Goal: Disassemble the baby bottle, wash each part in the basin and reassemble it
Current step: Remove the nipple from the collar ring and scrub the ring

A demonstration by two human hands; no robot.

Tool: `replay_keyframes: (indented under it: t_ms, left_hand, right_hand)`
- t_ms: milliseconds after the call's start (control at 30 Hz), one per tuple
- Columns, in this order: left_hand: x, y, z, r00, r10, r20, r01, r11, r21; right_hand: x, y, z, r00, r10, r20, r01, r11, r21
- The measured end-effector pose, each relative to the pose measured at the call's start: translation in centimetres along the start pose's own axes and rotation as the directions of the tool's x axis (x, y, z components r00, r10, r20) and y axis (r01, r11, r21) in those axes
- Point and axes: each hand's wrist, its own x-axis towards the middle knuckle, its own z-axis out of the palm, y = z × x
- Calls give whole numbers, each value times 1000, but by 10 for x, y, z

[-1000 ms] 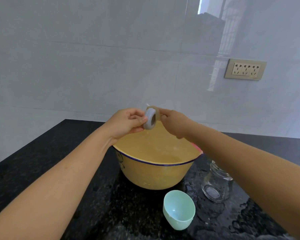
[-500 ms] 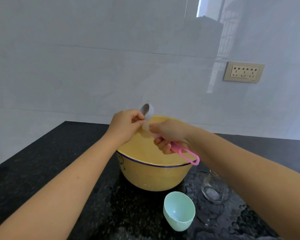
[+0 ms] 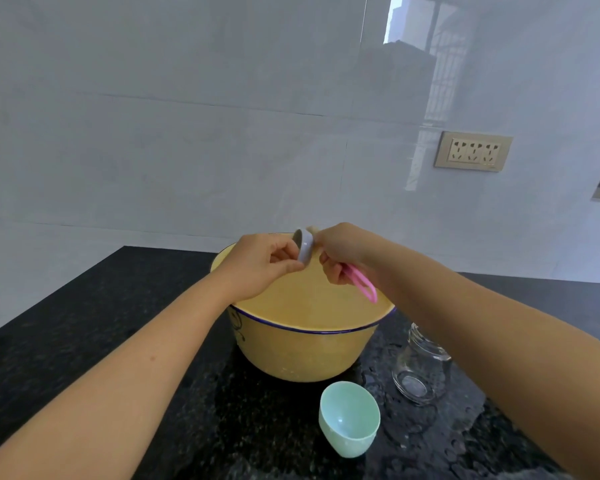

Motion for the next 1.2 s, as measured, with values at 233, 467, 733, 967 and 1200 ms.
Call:
replay_keyframes:
  t_ms: [233,467,733,967,1200]
  left_hand:
    - [0,2,-3,999,-50,-21,42,959,-281]
    - [2,2,-3,997,-80,-10,73,944,-321]
    - [2,2,-3,979,-204,30,206,962,-177]
    - [-7,24,-1,943,-286,170,331,746,-578]
    - [-14,41,3,907,-290,304,383,272,-883]
  right_hand:
    - [-4,19,4,1000,10,17,-7,982,-190]
    - [-14,30,-12,952,-272,139,304,796,-524]
    - [-3,35,-22,898,-419,133,402,660,-635]
    - [-10,35,-26,762,-636,116,595,619,-512]
    - [-20,37,-35,672,-738,58,649,551,-524]
